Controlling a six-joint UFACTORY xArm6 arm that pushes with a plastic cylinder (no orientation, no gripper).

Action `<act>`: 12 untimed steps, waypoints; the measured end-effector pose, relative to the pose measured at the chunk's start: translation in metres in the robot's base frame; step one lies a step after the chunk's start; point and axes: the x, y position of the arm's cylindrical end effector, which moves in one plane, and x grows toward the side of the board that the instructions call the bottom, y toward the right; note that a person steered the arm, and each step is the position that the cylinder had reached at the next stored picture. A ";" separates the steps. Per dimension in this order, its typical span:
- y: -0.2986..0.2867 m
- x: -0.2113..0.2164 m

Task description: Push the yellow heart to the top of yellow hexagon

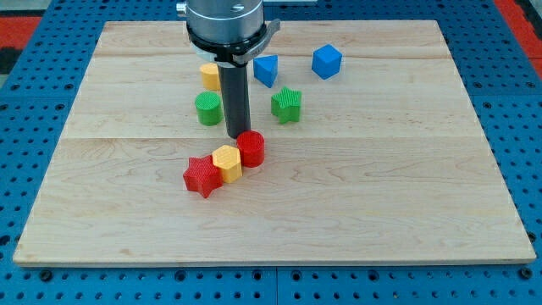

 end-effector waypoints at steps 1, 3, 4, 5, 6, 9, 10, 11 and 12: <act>-0.042 0.000; -0.106 0.000; -0.150 -0.022; -0.155 -0.075; -0.139 -0.118; -0.053 -0.148; -0.042 -0.131; -0.030 -0.112; -0.023 -0.094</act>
